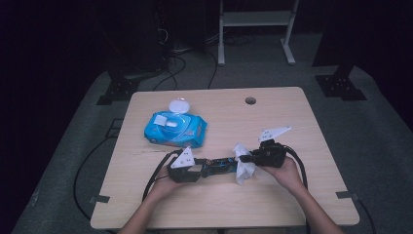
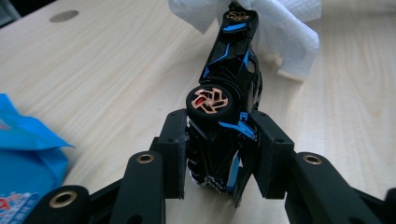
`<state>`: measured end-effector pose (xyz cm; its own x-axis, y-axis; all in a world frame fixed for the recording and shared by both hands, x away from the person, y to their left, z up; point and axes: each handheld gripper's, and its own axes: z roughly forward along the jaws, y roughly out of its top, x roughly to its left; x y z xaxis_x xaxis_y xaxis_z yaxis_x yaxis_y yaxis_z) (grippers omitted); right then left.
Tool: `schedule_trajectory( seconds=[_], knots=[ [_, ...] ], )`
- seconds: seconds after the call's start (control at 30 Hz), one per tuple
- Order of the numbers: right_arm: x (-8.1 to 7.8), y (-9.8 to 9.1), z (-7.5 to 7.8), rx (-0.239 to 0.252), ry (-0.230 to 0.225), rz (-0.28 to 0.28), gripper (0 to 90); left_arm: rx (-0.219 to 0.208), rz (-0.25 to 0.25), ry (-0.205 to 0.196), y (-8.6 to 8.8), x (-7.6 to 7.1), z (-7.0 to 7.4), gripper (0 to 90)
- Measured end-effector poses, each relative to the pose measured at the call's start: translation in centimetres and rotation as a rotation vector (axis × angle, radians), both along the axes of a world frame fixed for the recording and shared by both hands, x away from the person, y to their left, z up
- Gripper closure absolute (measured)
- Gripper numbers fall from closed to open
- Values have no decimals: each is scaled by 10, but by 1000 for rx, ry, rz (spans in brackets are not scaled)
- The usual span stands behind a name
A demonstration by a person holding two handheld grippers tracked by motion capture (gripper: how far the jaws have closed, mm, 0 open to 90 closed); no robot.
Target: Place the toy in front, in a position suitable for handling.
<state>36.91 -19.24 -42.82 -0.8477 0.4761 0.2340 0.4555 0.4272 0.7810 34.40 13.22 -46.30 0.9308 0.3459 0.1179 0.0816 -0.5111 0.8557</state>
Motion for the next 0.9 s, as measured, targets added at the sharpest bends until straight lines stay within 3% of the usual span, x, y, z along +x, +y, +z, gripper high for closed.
schedule_trajectory(
  seconds=[0.23, 0.27, 0.43, 0.7, 0.73, 0.9],
  knots=[
    [9, 4, -1, 19, 45, -25, 749, -10, 2, 0, 4, 2, -1, 605],
    [11, 4, -2, 40, 79, -21, 726, -10, 1, -3, 4, 2, -1, 605],
    [10, 5, -3, 36, 98, 5, 725, -4, 3, -5, 3, 0, 0, 603],
    [-4, 8, -2, -6, 15, 27, 750, 17, 8, -6, 3, -5, 1, 593],
    [-9, 9, -2, -22, -18, 23, 751, 18, 9, -28, 2, -8, 1, 594],
    [-18, 9, -3, -31, -61, 16, 759, 28, 14, -54, 0, -14, 1, 585]
  ],
)
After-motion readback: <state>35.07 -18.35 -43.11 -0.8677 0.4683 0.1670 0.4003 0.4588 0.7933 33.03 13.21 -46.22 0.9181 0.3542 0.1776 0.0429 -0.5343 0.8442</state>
